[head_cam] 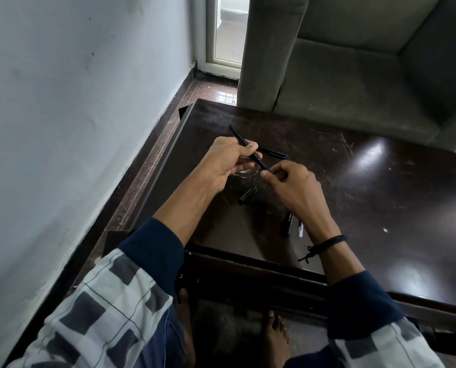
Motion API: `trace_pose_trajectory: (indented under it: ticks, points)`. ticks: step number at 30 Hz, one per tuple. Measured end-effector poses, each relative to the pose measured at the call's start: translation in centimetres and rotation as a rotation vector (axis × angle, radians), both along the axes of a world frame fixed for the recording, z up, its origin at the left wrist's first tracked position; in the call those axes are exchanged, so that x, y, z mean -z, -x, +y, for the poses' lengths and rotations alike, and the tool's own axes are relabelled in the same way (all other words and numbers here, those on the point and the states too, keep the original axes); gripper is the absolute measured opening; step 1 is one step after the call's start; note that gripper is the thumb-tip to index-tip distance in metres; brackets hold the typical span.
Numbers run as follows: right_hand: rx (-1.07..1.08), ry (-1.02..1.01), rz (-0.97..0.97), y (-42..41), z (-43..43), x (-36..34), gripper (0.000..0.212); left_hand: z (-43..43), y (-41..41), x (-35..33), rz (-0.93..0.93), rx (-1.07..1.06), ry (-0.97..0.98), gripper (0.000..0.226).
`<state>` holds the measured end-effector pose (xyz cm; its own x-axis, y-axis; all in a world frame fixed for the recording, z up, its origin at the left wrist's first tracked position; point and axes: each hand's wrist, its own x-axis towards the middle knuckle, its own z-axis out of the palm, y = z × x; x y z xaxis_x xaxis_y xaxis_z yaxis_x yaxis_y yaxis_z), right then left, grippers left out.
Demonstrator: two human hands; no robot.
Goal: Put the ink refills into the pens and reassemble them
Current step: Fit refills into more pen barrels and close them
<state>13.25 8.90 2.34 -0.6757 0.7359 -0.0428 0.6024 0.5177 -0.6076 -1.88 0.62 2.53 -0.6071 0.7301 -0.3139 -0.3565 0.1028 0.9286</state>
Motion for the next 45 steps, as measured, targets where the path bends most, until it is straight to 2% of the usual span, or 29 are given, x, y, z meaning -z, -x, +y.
trace_pose_trajectory:
  ticks: [6,34,45]
  points:
    - [-0.027,0.02,-0.074,0.05,0.1,0.11,0.025,-0.13,0.18,-0.05,0.005,-0.031,-0.002,0.01]
    - [-0.042,0.021,-0.082,-0.07,0.05,-0.01,0.025,-0.18,0.04,-0.13,0.042,-0.005,0.024,0.012]
    - [-0.015,-0.025,0.052,-0.1,-0.23,-0.14,0.02,-0.22,0.16,0.05,0.039,0.008,0.005,0.011]
